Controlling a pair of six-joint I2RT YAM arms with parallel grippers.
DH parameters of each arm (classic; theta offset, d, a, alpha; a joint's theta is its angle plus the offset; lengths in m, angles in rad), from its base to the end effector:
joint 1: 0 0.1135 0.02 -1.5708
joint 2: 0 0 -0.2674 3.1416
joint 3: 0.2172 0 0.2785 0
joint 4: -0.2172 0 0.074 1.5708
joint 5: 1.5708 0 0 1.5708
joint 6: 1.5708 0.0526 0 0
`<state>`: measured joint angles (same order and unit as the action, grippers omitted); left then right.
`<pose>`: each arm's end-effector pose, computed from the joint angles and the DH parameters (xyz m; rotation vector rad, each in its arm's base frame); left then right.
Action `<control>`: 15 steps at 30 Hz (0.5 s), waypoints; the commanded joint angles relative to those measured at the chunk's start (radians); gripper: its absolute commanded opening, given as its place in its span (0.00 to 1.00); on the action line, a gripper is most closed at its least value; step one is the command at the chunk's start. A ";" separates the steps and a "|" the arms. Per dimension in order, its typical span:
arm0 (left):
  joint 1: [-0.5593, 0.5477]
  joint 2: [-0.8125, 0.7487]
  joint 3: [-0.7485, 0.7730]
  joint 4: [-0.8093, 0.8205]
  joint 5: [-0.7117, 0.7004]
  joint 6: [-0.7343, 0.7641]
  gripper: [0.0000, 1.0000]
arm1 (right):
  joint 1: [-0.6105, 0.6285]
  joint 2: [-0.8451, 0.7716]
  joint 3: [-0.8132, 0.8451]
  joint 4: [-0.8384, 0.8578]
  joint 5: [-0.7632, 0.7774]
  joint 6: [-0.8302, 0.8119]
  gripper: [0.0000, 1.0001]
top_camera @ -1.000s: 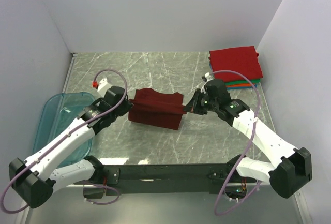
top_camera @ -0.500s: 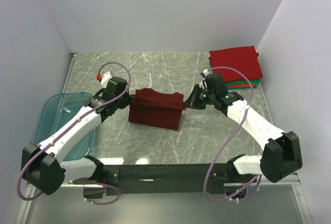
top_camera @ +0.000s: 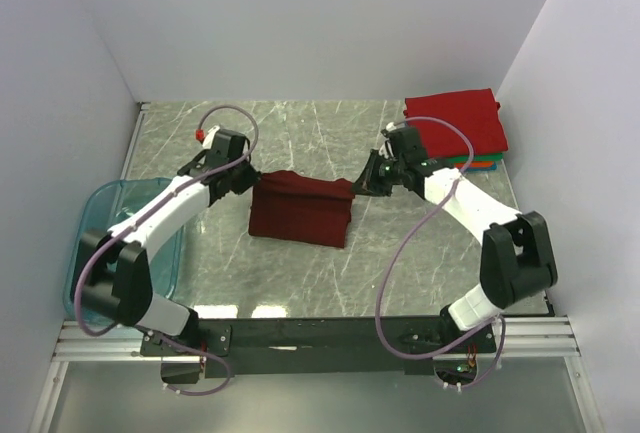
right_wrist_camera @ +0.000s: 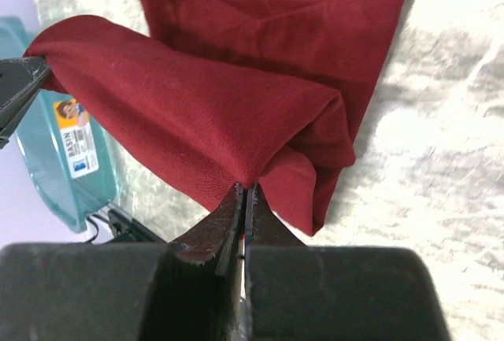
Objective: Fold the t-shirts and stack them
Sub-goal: Fold the tshirt
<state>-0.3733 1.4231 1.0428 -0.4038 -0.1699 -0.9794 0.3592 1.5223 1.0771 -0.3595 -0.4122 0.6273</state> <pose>0.3241 -0.1174 0.2439 -0.7930 2.2535 -0.4616 0.3325 0.1473 0.2296 0.1252 2.5004 0.9354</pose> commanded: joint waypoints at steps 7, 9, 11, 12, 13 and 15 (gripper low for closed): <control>0.054 0.135 0.118 0.077 0.044 0.067 0.01 | -0.037 0.110 0.110 -0.010 0.056 -0.023 0.00; 0.057 0.178 0.143 0.080 0.053 0.079 0.01 | -0.040 0.122 0.122 -0.013 0.081 -0.020 0.00; 0.060 0.220 0.160 0.080 0.070 0.088 0.01 | -0.040 0.148 0.135 -0.016 0.090 -0.018 0.00; 0.062 0.232 0.178 0.080 0.073 0.096 0.01 | -0.045 0.159 0.150 -0.024 0.096 -0.017 0.00; 0.063 0.246 0.189 0.077 0.073 0.097 0.01 | -0.045 0.182 0.158 -0.027 0.099 -0.015 0.00; 0.069 0.286 0.212 0.074 0.079 0.102 0.01 | -0.049 0.206 0.182 -0.027 0.093 -0.012 0.00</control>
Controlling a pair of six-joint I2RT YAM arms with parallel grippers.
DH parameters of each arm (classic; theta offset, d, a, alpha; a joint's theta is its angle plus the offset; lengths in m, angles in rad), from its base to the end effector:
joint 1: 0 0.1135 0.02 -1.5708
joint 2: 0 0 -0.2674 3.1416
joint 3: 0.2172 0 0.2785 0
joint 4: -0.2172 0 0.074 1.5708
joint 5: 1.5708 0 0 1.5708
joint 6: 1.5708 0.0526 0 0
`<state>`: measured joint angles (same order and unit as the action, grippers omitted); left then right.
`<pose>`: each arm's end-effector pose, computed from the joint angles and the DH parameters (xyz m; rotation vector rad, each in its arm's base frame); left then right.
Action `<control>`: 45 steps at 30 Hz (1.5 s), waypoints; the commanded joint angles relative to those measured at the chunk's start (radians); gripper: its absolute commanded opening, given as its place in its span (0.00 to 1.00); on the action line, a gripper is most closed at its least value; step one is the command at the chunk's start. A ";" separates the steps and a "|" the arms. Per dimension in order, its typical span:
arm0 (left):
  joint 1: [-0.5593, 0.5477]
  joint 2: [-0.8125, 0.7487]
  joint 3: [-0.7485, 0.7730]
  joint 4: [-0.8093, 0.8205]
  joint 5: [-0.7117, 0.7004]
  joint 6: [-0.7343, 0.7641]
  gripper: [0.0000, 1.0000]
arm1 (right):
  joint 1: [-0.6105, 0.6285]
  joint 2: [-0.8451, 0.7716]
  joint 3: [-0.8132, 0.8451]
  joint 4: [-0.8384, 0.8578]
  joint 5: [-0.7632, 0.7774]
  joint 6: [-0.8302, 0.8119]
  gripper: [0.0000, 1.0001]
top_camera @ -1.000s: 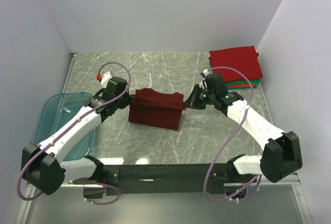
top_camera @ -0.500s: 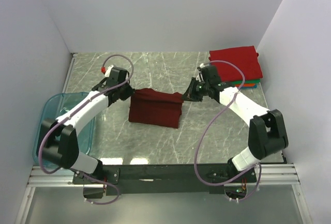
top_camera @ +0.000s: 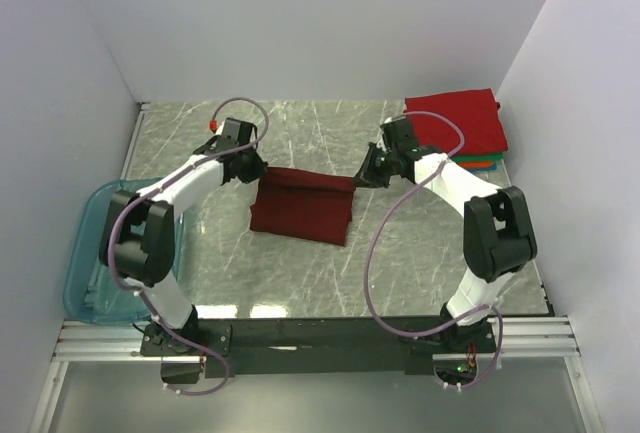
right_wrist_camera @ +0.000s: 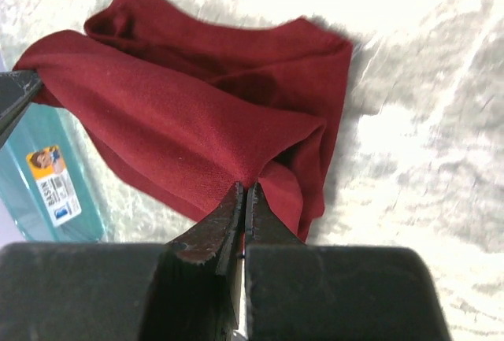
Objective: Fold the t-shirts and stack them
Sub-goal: Fold the tshirt
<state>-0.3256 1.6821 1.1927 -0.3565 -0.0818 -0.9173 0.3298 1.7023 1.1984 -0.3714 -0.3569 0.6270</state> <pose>0.3820 -0.1244 0.2097 -0.7560 2.3490 -0.4626 0.3736 0.1473 0.2052 0.2133 2.5542 0.8363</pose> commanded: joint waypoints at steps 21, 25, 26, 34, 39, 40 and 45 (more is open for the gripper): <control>0.027 -0.094 -0.010 0.106 0.074 0.021 0.99 | -0.002 -0.056 0.052 -0.006 0.030 -0.029 0.81; 0.004 -0.147 -0.074 0.158 0.129 0.034 1.00 | 0.066 -0.115 -0.045 0.049 0.009 -0.021 0.85; -0.001 -0.145 -0.077 0.175 0.145 0.043 1.00 | 0.075 -0.115 -0.051 0.055 0.012 -0.024 0.85; -0.009 0.036 0.056 0.172 0.181 0.092 0.99 | 0.104 -0.018 0.027 0.083 0.015 -0.021 0.85; -0.009 0.154 0.139 0.200 0.237 0.091 1.00 | 0.103 0.058 0.108 0.048 0.053 -0.055 0.85; -0.009 0.166 0.145 0.206 0.241 0.090 0.99 | 0.101 0.071 0.118 0.046 0.052 -0.061 0.85; -0.004 0.218 0.202 0.202 0.214 0.093 0.99 | 0.097 0.131 0.170 0.042 0.050 -0.070 0.85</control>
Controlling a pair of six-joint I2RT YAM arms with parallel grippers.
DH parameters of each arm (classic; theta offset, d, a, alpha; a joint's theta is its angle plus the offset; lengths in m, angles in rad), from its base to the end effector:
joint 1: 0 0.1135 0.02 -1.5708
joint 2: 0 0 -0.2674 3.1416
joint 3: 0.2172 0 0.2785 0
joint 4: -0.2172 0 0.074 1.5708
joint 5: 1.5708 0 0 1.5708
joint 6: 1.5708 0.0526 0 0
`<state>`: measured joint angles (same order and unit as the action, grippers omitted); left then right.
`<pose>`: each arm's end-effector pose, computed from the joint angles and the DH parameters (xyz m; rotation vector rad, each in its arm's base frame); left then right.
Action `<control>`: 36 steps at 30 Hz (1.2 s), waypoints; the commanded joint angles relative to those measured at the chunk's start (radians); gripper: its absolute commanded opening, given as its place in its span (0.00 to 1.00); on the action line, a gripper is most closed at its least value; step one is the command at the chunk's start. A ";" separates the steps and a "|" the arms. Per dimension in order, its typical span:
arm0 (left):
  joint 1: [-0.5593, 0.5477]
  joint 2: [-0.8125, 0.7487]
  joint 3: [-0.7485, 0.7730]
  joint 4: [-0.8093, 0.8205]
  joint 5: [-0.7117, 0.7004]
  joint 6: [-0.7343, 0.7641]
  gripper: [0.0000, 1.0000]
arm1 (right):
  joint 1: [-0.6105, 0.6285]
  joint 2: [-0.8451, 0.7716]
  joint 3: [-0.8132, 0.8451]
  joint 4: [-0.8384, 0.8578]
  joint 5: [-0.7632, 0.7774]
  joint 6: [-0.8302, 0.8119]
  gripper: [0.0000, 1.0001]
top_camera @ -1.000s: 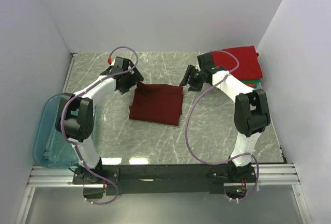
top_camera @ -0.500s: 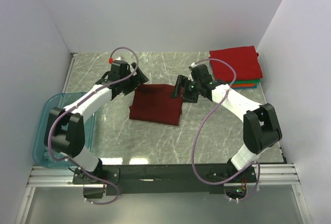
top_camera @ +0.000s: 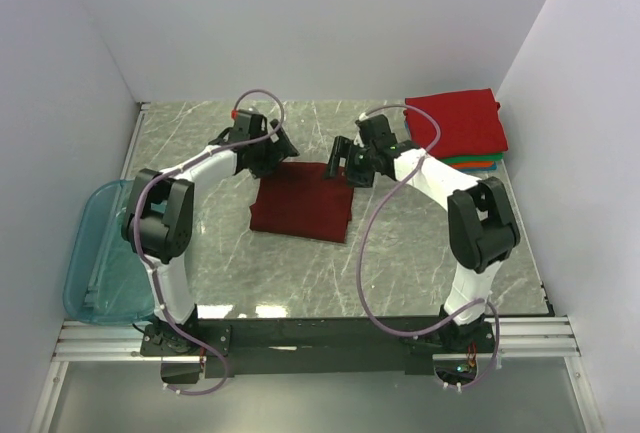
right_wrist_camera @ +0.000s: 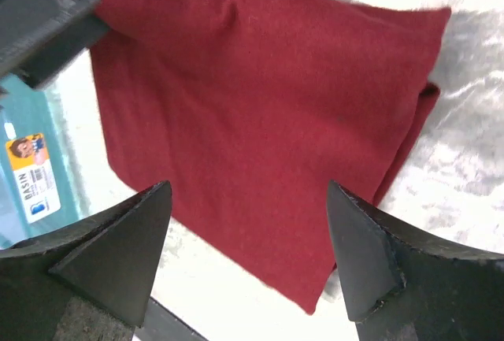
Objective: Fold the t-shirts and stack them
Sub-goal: Fold the tshirt
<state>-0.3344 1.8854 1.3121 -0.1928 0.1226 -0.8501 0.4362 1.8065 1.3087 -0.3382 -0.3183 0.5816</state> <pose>0.4274 -0.1553 0.1832 -0.5621 2.3821 -0.7058 0.3856 0.1979 0.2044 0.0279 2.5297 0.8274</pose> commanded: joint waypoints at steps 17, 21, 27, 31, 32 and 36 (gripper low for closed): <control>0.032 0.198 0.204 -0.043 -0.043 0.003 0.99 | -0.060 0.249 0.227 -0.027 0.041 -0.049 0.85; 0.040 0.198 0.188 -0.065 -0.084 0.006 1.00 | -0.076 0.309 0.245 -0.032 0.009 -0.040 0.85; 0.046 0.134 0.107 -0.028 -0.047 0.008 0.99 | -0.079 0.340 0.277 -0.061 0.010 -0.046 0.85; 0.046 0.038 0.070 -0.043 -0.086 0.014 1.00 | -0.080 0.303 0.297 -0.088 0.008 -0.068 0.85; 0.046 0.015 0.069 -0.051 -0.096 0.020 0.99 | -0.077 0.294 0.319 -0.122 0.010 -0.072 0.85; 0.046 -0.167 0.035 -0.080 -0.148 0.025 0.99 | -0.076 0.171 0.327 -0.170 0.065 -0.086 0.86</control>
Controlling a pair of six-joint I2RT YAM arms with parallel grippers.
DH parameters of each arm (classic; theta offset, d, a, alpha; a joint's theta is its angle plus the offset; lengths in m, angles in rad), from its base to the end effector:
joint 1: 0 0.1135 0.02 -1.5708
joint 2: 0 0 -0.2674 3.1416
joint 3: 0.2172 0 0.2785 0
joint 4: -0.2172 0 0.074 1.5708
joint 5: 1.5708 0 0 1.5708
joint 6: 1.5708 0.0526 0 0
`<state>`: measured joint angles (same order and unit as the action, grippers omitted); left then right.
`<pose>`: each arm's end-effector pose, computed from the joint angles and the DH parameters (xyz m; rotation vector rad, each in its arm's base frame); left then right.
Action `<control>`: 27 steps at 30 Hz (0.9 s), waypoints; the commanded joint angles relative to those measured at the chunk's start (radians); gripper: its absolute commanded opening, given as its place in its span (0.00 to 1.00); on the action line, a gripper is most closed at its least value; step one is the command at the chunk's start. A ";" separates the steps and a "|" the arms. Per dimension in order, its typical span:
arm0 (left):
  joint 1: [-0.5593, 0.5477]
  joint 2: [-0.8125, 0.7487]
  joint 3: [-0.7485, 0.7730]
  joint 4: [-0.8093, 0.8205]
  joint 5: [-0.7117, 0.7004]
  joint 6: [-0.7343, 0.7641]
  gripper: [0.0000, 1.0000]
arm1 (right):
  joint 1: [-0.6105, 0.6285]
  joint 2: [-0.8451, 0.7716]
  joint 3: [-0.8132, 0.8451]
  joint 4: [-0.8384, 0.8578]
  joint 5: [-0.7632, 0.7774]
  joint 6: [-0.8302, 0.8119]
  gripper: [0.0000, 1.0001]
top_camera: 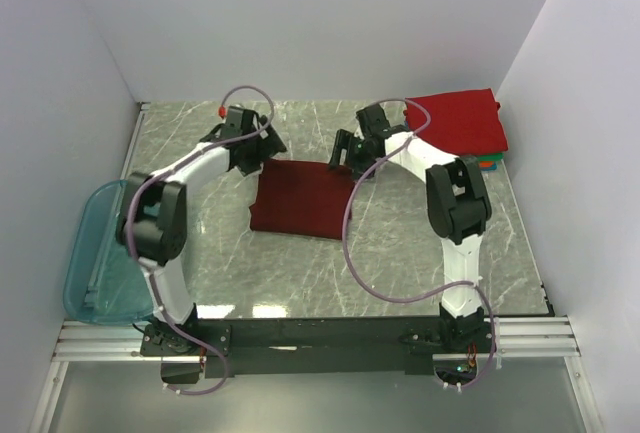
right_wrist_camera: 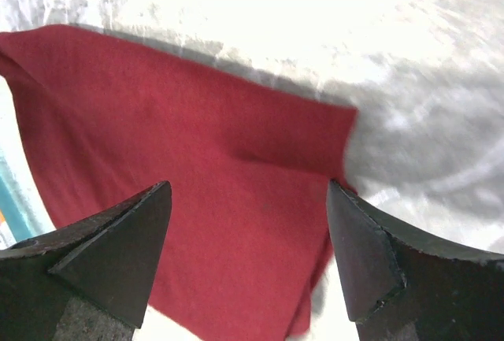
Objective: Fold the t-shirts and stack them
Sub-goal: Fold the tshirt, then neatly place the folded tshirt to the corner
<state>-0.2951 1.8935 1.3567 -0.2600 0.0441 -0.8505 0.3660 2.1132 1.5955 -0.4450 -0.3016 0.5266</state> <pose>0.4372 -0.1353 0.1891 -0.6505 2.3624 -0.5866 0.4566 0.1917 0.1581 0.0860 2.6312 0.7166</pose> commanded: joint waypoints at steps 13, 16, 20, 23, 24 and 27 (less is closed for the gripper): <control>0.007 -0.873 -0.585 -0.145 -0.266 -0.091 0.99 | 0.014 -0.473 -0.422 0.060 0.125 0.088 0.90; 0.007 -0.999 -0.665 -0.189 -0.266 -0.122 0.99 | 0.025 -0.458 -0.465 0.083 0.122 0.098 0.90; 0.007 -1.114 -0.714 -0.234 -0.283 -0.133 0.99 | 0.056 -0.417 -0.473 0.098 0.142 0.104 0.90; 0.007 -1.163 -0.717 -0.263 -0.291 -0.136 0.99 | 0.080 -0.391 -0.467 0.111 0.148 0.113 0.89; 0.007 -1.177 -0.720 -0.269 -0.291 -0.134 1.00 | 0.086 -0.383 -0.463 0.111 0.156 0.118 0.89; 0.007 -1.186 -0.716 -0.289 -0.302 -0.136 0.99 | 0.103 -0.355 -0.457 0.109 0.156 0.124 0.87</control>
<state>-0.2893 0.7193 0.6373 -0.5213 -0.2291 -0.9741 0.4534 1.7275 1.1122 -0.3702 -0.1688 0.6350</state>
